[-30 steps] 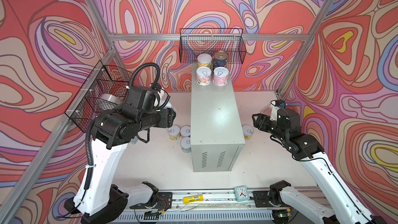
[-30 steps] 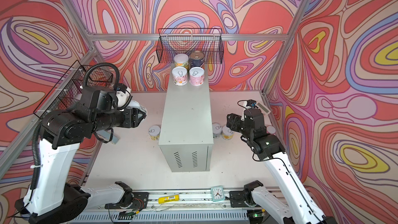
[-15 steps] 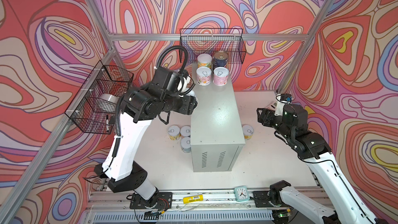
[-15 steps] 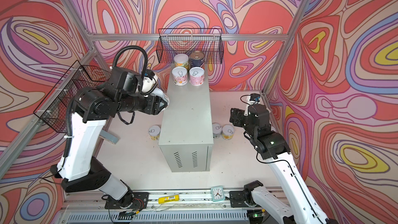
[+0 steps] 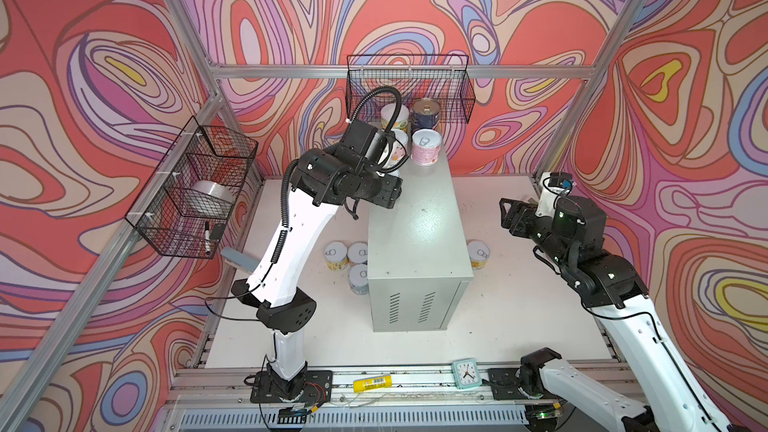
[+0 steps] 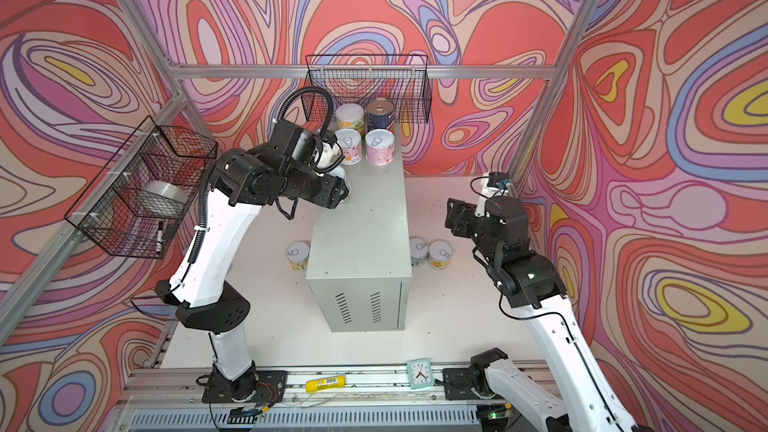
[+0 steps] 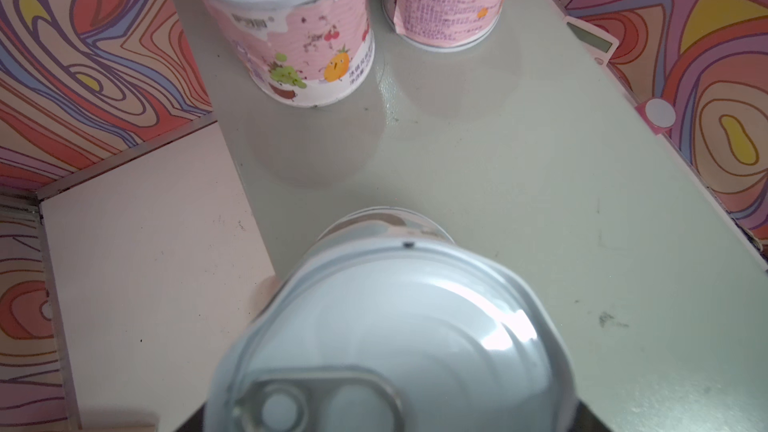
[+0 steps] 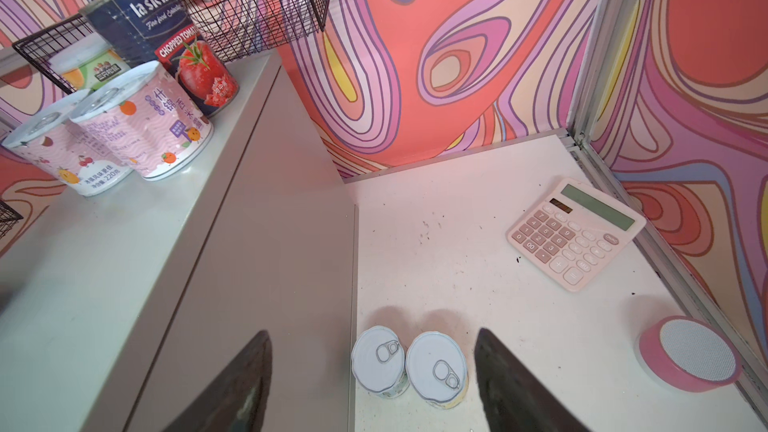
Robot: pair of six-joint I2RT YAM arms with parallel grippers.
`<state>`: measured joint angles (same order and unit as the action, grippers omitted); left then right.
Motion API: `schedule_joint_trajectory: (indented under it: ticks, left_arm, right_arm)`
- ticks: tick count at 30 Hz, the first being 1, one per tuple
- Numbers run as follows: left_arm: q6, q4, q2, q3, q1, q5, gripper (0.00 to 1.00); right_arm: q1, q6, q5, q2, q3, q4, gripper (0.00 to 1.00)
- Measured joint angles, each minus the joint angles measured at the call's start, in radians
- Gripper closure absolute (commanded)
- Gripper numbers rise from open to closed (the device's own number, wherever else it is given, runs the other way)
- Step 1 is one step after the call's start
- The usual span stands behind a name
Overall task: Place and organize the canned foods onto the counter
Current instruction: 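Carry the can with the left gripper over the cabinet top, then lower the can before the pink cans and open the left gripper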
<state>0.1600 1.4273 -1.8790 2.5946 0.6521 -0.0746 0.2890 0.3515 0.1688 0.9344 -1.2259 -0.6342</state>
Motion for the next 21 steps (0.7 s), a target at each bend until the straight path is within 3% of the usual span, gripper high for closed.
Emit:
schedule_joint_trajectory:
  ticks: [3,4,5,6,16,21]
  left_arm:
    - [-0.003,-0.003,-0.001,0.000,0.000,0.000,0.46]
    - [-0.003,-0.003,-0.001,0.000,0.000,0.001,0.39]
    - [-0.003,-0.004,-0.001,-0.001,0.000,0.001,0.14]
    - [-0.004,-0.009,-0.001,-0.006,0.000,0.002,0.03]
    - [-0.008,-0.101,0.011,-0.078,0.000,-0.001,0.00]
    - [-0.010,-0.176,0.132,-0.253,0.002,-0.003,0.00]
  right_arm:
    - [0.000,0.001,-0.002,0.008,-0.005,0.012,0.21]
    - [0.000,0.001,-0.003,0.011,-0.005,0.016,0.21]
    - [0.000,0.001,-0.005,0.015,-0.005,0.018,0.22]
    - [0.000,0.001,-0.005,0.018,-0.005,0.020,0.21]
    - [0.000,0.002,-0.023,0.024,-0.010,0.040,0.22]
    - [0.000,0.009,-0.035,0.026,-0.028,0.042,0.23]
